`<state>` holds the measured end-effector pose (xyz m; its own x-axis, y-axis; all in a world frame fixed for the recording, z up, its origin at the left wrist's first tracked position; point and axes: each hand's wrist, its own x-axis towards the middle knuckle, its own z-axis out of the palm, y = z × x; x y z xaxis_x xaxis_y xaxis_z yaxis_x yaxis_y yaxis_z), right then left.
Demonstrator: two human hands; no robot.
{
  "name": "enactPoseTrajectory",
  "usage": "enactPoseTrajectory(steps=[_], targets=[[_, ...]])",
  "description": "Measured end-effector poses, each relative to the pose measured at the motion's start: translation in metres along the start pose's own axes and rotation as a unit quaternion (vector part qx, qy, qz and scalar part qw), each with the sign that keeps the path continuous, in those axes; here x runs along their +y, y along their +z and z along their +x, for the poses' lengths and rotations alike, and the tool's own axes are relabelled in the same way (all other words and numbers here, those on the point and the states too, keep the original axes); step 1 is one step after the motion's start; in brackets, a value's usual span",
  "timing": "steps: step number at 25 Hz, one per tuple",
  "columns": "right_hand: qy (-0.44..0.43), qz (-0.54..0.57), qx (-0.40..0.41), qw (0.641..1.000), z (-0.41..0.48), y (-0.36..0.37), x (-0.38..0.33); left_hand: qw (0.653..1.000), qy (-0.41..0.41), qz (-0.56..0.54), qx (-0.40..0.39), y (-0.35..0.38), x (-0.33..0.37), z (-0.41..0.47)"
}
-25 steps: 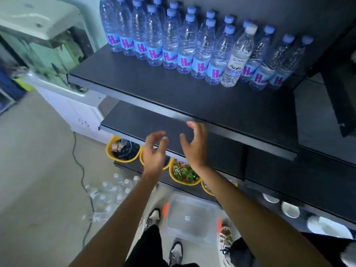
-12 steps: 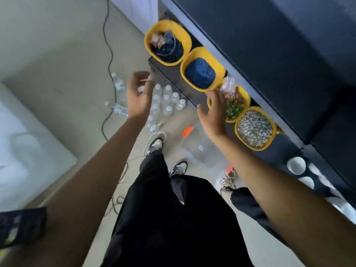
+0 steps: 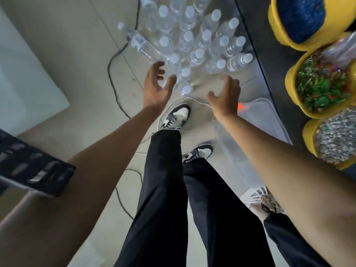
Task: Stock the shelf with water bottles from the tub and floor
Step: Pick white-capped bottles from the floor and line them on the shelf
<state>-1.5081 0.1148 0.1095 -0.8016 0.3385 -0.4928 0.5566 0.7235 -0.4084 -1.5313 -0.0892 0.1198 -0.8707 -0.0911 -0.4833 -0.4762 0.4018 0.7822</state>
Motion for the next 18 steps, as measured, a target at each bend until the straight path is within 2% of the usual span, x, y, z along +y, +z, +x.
enactPoseTrajectory(steps=[4, 7, 10, 12, 14, 18], targets=[[0.043, 0.035, 0.025, 0.998, 0.078, 0.051, 0.016, 1.000, 0.011, 0.018, -0.020, 0.052, -0.065, 0.036], [0.094, 0.115, 0.042, 0.988, 0.130, 0.075, 0.030, 0.986, 0.104, 0.124, -0.028, 0.085, -0.097, 0.062], [0.098, 0.162, 0.071, 0.979, 0.154, 0.086, 0.041, 0.936, 0.198, 0.290, -0.013, 0.103, -0.111, 0.071], [0.101, 0.170, 0.101, 0.975, 0.160, 0.087, 0.046, 0.886, 0.228, 0.405, -0.006, 0.109, -0.114, 0.069], [0.097, 0.163, 0.115, 0.975, 0.158, 0.087, 0.050, 0.855, 0.230, 0.465, -0.008, 0.109, -0.116, 0.065], [0.091, 0.149, 0.130, 0.976, 0.142, 0.073, 0.056, 0.868, 0.202, 0.452, -0.024, 0.102, -0.104, 0.060]])
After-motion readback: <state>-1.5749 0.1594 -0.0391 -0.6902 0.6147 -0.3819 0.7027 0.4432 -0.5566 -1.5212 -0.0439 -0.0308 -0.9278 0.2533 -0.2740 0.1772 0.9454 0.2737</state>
